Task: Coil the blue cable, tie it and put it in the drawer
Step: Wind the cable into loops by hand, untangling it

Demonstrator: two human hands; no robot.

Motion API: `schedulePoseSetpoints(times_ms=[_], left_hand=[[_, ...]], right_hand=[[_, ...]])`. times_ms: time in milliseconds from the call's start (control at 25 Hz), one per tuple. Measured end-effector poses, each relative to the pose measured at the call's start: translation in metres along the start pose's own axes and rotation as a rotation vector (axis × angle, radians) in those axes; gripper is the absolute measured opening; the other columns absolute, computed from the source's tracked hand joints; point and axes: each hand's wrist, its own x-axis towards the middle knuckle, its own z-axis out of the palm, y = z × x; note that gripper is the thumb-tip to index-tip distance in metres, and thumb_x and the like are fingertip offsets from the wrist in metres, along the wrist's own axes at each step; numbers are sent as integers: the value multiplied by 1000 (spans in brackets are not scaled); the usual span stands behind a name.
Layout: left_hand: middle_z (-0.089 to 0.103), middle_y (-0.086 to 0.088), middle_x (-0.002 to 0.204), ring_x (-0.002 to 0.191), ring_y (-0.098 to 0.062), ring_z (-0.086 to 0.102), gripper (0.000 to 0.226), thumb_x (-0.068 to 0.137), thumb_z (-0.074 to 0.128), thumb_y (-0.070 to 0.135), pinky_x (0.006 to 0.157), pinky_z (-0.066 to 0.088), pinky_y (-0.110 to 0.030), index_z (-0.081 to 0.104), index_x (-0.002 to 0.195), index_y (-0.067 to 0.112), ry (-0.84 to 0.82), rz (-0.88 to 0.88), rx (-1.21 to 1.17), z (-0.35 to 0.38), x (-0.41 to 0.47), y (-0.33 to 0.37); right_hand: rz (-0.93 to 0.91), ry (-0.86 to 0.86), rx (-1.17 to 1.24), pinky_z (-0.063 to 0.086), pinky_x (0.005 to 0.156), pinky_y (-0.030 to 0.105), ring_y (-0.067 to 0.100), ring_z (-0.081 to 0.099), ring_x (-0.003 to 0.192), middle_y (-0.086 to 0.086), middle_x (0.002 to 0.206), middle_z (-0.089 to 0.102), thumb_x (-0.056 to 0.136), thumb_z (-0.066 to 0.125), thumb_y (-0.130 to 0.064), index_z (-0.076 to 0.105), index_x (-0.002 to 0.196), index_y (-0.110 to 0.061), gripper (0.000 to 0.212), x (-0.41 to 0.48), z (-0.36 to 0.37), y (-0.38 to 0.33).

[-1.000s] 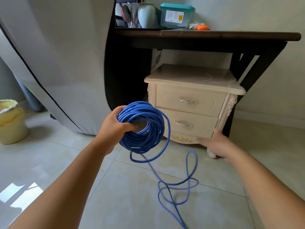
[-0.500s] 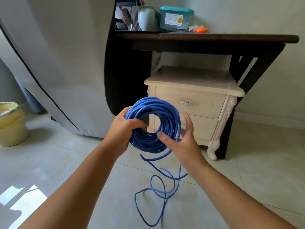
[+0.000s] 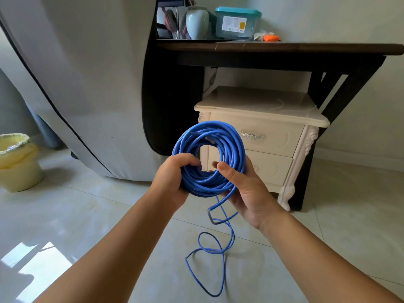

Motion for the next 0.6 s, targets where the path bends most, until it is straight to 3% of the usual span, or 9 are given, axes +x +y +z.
schedulePoseSetpoints(times_ms=[160,360,480,600], left_hand=[[61,-10,73,64,-24,65,12,80,57,-3,70,59,-39,59,90,3,17,-14,-1,0,1,-4],[59,-11,71,61,-25,63,6,80,55,-2,69,57,-38,58,82,3,-18,-56,2,4,2,-7],[58,-10,70,61,-24,61,8,81,54,-1,65,57,-35,56,86,4,-43,-68,-23,6,5,-8],[57,-9,70,68,-26,60,6,81,54,1,78,56,-40,56,78,5,-65,-132,-69,6,6,-9]], right_hand=[[31,-33,-17,57,91,44,22,70,96,8,103,67,69,84,-22,62,114,-20,49,-1,-7,-2],[-9,-18,-106,57,82,36,24,70,100,6,104,70,53,90,-54,63,116,-27,73,4,-14,2],[-65,-5,-127,58,80,33,17,70,92,-2,94,71,47,85,-68,62,114,-24,83,6,-13,-1],[-112,84,-205,58,77,35,17,70,88,-2,91,71,48,74,-81,65,105,-24,81,8,-12,-3]])
